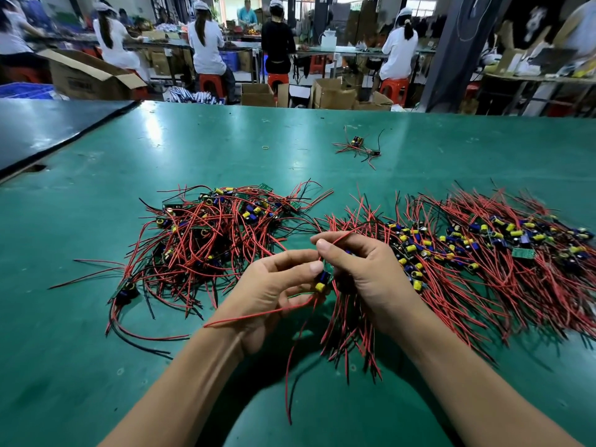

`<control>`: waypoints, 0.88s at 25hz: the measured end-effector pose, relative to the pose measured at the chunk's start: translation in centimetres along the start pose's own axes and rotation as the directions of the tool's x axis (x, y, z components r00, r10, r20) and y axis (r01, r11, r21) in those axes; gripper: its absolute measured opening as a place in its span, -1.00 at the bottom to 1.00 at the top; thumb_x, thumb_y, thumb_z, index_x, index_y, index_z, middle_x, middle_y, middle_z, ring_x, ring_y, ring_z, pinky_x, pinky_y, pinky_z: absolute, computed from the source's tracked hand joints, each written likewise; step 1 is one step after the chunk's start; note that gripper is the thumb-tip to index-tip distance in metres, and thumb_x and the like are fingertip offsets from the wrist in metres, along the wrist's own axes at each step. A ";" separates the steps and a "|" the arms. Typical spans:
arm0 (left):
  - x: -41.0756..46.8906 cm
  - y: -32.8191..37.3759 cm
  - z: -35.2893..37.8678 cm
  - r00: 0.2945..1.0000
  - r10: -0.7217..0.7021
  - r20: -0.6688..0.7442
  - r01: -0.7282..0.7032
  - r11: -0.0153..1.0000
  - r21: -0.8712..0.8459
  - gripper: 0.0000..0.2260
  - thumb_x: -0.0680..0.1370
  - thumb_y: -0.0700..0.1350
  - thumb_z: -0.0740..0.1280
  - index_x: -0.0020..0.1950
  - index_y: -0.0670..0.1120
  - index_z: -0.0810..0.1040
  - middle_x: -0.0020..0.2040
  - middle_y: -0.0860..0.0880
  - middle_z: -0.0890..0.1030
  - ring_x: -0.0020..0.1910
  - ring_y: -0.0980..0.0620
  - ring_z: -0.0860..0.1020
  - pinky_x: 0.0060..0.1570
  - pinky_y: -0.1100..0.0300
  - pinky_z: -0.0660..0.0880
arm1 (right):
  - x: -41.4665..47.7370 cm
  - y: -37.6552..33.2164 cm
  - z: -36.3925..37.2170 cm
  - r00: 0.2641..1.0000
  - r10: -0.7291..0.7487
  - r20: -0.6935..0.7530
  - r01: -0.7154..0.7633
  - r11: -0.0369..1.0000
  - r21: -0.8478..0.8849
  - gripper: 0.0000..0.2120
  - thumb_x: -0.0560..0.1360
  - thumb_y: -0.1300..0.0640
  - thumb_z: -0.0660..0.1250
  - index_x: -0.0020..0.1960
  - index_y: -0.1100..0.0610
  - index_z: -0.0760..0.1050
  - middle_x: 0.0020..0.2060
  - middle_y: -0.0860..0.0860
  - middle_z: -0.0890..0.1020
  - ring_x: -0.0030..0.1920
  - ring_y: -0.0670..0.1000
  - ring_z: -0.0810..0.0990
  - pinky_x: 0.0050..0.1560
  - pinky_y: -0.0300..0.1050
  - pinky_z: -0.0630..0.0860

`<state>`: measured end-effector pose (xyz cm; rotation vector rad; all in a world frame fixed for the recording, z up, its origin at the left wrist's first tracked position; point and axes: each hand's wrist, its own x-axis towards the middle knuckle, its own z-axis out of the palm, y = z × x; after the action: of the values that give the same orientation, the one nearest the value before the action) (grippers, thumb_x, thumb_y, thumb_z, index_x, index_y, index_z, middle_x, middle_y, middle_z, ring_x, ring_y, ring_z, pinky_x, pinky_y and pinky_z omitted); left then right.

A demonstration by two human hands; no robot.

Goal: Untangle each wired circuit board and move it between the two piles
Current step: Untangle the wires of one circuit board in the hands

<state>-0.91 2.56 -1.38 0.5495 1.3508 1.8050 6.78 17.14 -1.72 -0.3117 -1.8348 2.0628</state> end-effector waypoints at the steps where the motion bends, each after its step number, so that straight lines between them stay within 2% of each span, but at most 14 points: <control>1: 0.0 -0.2 -0.1 1.000 0.003 -0.027 -0.002 1.000 0.025 -0.85 0.25 0.00 0.56 -0.20 0.05 0.73 -0.27 0.04 0.69 -0.31 0.16 0.65 -0.30 0.31 0.56 | 0.1 -0.1 -0.2 1.000 -0.023 -0.003 0.023 0.998 -0.054 -0.92 0.48 0.11 0.49 -0.06 0.11 0.71 -0.36 -0.06 0.67 -0.38 -0.11 0.58 -0.36 -0.33 0.46; 4: 0.1 -0.5 0.3 0.992 -0.015 -0.129 0.028 0.995 0.099 -0.95 0.34 -0.14 0.49 -0.26 0.00 0.73 -0.30 0.00 0.67 -0.35 0.12 0.63 -0.33 0.29 0.57 | 0.4 0.0 -0.5 0.993 -0.115 -0.016 0.102 0.929 -0.356 -0.91 0.55 0.10 0.45 -0.05 0.08 0.72 -0.17 -0.11 0.74 -0.11 -0.22 0.67 -0.09 -0.40 0.50; 5: 0.2 -0.7 0.3 0.986 -0.010 -0.167 0.026 0.995 0.098 -0.90 0.40 -0.23 0.47 -0.28 -0.06 0.72 -0.31 -0.05 0.65 -0.38 0.09 0.60 -0.37 0.28 0.56 | 0.4 0.1 -0.6 0.990 -0.144 -0.009 0.125 0.887 -0.445 -0.89 0.55 0.08 0.43 -0.05 0.08 0.72 -0.15 -0.11 0.74 -0.06 -0.20 0.67 -0.01 -0.35 0.50; 7: 0.3 -0.7 0.7 0.971 -0.011 -0.240 0.036 0.994 0.099 -0.83 0.47 -0.34 0.40 -0.29 -0.15 0.67 -0.33 -0.13 0.59 -0.43 0.04 0.54 -0.42 0.25 0.52 | 0.4 0.4 -0.6 0.985 -0.173 0.006 0.152 0.845 -0.513 -0.84 0.57 0.04 0.41 -0.06 0.09 0.72 -0.17 -0.09 0.74 -0.05 -0.12 0.68 0.07 -0.21 0.54; 9: 0.1 -0.8 1.1 0.965 -0.007 -0.263 0.037 0.993 0.109 -0.86 0.49 -0.35 0.37 -0.25 -0.21 0.61 -0.38 -0.12 0.54 -0.49 0.06 0.50 -0.47 0.27 0.51 | 0.3 0.5 -0.6 0.991 -0.128 0.036 0.131 0.885 -0.446 -0.83 0.58 0.04 0.41 -0.08 0.10 0.72 -0.20 -0.07 0.74 -0.10 -0.10 0.69 0.05 -0.14 0.57; 11: 0.0 -0.9 1.3 0.965 0.003 -0.263 0.027 0.994 0.109 -0.88 0.52 -0.33 0.36 -0.22 -0.23 0.59 -0.41 -0.09 0.49 -0.54 0.10 0.44 -0.53 0.32 0.45 | 0.2 0.6 -0.5 0.996 -0.012 0.083 0.032 0.967 -0.254 -0.83 0.55 0.06 0.43 -0.09 0.14 0.70 -0.27 -0.04 0.71 -0.29 -0.12 0.62 -0.19 -0.23 0.56; 13: 0.0 -0.8 1.2 0.965 0.008 -0.263 0.024 0.993 0.119 -0.86 0.53 -0.32 0.36 -0.22 -0.21 0.62 -0.42 -0.06 0.51 -0.52 0.12 0.44 -0.52 0.34 0.43 | 0.3 0.5 -0.4 0.986 0.120 0.118 -0.109 0.990 -0.093 -0.75 0.45 -0.01 0.49 -0.02 0.17 0.69 -0.25 0.01 0.69 -0.40 -0.13 0.49 -0.41 -0.34 0.39; 15: 0.0 -0.5 1.0 0.967 0.001 -0.254 0.026 0.994 0.106 -0.84 0.51 -0.32 0.36 -0.24 -0.17 0.66 -0.38 -0.04 0.57 -0.49 0.12 0.48 -0.48 0.33 0.45 | 0.4 0.6 -0.6 0.961 0.207 0.183 -0.198 0.978 -0.064 -0.64 0.42 -0.10 0.48 0.09 0.12 0.69 -0.20 0.03 0.71 -0.35 -0.08 0.54 -0.39 -0.32 0.42; 16: -0.1 -0.3 1.0 0.970 -0.003 -0.241 0.025 0.996 0.085 -0.84 0.50 -0.32 0.37 -0.24 -0.17 0.67 -0.32 -0.03 0.62 -0.45 0.11 0.51 -0.45 0.31 0.47 | 0.4 0.6 -0.7 0.949 0.221 0.227 -0.210 0.975 -0.073 -0.63 0.45 -0.13 0.45 0.12 0.10 0.69 -0.29 -0.01 0.67 -0.38 -0.08 0.51 -0.40 -0.31 0.43; 18: -0.1 -0.1 0.9 0.978 -0.006 -0.209 0.015 0.999 0.042 -0.87 0.48 -0.32 0.38 -0.22 -0.18 0.69 -0.13 0.04 0.69 -0.27 0.05 0.56 -0.33 0.26 0.53 | 0.4 0.6 -0.8 0.941 0.209 0.266 -0.193 0.978 -0.085 -0.64 0.52 -0.17 0.39 0.12 0.08 0.69 -0.49 -0.04 0.46 -0.49 -0.11 0.35 -0.49 -0.31 0.33; 19: -0.1 -0.1 0.9 0.980 -0.007 -0.200 0.016 0.999 0.045 -0.86 0.48 -0.31 0.38 -0.23 -0.17 0.69 -0.10 0.05 0.69 -0.23 0.03 0.56 -0.31 0.25 0.53 | 0.5 0.5 -0.8 0.952 0.179 0.248 -0.159 0.982 -0.101 -0.64 0.53 -0.18 0.38 0.09 0.08 0.70 -0.49 0.03 0.48 -0.47 -0.09 0.38 -0.43 -0.28 0.37; 20: -0.2 -0.1 0.9 0.980 -0.009 -0.198 0.023 0.997 0.067 -0.85 0.49 -0.30 0.38 -0.24 -0.16 0.70 -0.15 0.01 0.68 -0.27 0.03 0.55 -0.33 0.26 0.51 | 0.6 0.5 -0.7 0.969 0.137 0.205 -0.113 0.985 -0.128 -0.64 0.52 -0.19 0.39 0.06 0.08 0.72 -0.41 0.19 0.58 -0.37 -0.02 0.47 -0.27 -0.22 0.45; 21: -0.3 -0.2 1.0 0.980 -0.008 -0.201 0.028 0.995 0.099 -0.84 0.50 -0.29 0.38 -0.25 -0.15 0.69 -0.24 -0.04 0.64 -0.34 0.04 0.52 -0.36 0.28 0.49 | 0.6 0.6 -0.7 0.984 0.092 0.152 -0.068 0.985 -0.161 -0.65 0.50 -0.20 0.41 0.02 0.06 0.73 -0.24 0.35 0.63 -0.24 0.05 0.51 -0.11 -0.12 0.44; 22: -0.4 -0.2 1.1 0.978 -0.005 -0.206 0.033 0.991 0.131 -0.85 0.51 -0.28 0.38 -0.24 -0.15 0.67 -0.32 -0.06 0.57 -0.40 0.05 0.50 -0.39 0.28 0.45 | 0.7 0.6 -0.7 0.994 0.052 0.100 -0.033 0.982 -0.185 -0.66 0.47 -0.21 0.43 -0.03 0.05 0.74 -0.12 0.40 0.63 -0.16 0.08 0.53 -0.03 -0.05 0.41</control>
<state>0.15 2.93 -1.17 0.4266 1.6207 1.8036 6.37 18.02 -2.41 -0.2981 -2.1043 1.9745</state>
